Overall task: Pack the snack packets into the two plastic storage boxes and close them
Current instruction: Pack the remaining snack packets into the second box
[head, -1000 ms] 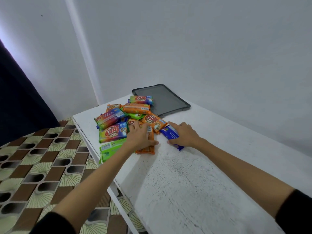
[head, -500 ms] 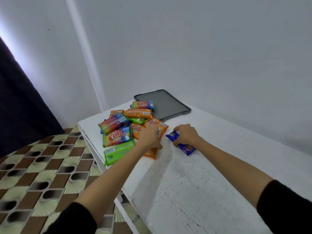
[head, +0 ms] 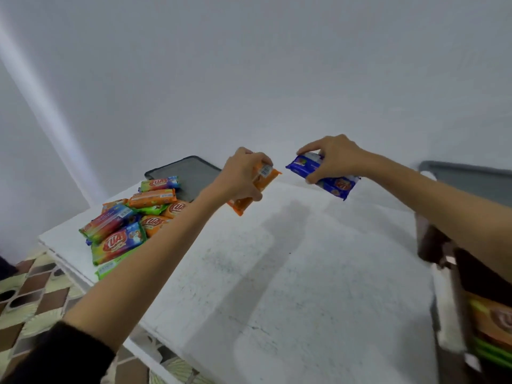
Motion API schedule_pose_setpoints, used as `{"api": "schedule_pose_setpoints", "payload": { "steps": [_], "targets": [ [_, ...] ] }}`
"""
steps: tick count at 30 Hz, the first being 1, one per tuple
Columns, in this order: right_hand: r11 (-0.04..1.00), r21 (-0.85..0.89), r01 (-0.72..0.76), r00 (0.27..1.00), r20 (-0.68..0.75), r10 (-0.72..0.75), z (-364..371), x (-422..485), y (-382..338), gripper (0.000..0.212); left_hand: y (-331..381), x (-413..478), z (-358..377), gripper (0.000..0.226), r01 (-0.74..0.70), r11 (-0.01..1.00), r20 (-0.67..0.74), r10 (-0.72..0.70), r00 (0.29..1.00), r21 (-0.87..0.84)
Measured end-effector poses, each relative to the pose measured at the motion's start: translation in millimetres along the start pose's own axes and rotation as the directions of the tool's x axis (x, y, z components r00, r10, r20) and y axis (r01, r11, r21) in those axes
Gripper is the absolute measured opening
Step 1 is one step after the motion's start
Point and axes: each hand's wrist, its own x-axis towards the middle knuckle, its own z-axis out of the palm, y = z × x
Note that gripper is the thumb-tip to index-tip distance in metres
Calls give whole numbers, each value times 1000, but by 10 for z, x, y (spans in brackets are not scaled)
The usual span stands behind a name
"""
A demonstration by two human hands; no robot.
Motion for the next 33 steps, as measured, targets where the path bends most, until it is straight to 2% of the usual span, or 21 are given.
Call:
{"api": "schedule_pose_setpoints", "payload": {
  "steps": [4,7,12,16,20,23,27,31,33],
  "targets": [
    [997,-12,-77,997,-11,77,-311,-660,457,63,648,7,28,68,-189,982,29,190,981,-22],
    [989,-24,-147,989,4,147,-483,-1200,786,63,1153,-72,119,69,-342,936,62,348,936,-87],
    [969,-4,-245,969,29,245,-629,-2052,1309,62,2000,-270,320,71,-557,808,126,584,802,-192],
    [951,-3,-310,948,70,309,-642,-2595,1657,66,2620,-409,563,71,-672,708,192,706,682,-219],
    [943,-15,-334,936,115,333,-562,-2974,1918,67,3021,-513,852,69,-718,654,301,753,585,-239],
    [954,-95,-284,942,158,296,-422,-3156,2085,68,3165,-540,1149,72,-743,642,403,741,537,-192],
    [943,-221,-248,937,194,292,-106,-3254,2231,72,3188,-536,1524,78,-746,653,476,701,531,-130],
    [954,-174,-246,944,180,276,98,-3270,2303,76,3138,-534,1634,83,-661,713,537,661,525,-232],
    [955,-181,-237,948,173,268,127,-3292,2301,78,3130,-532,1623,82,-681,704,532,663,527,-202]
  ]
}}
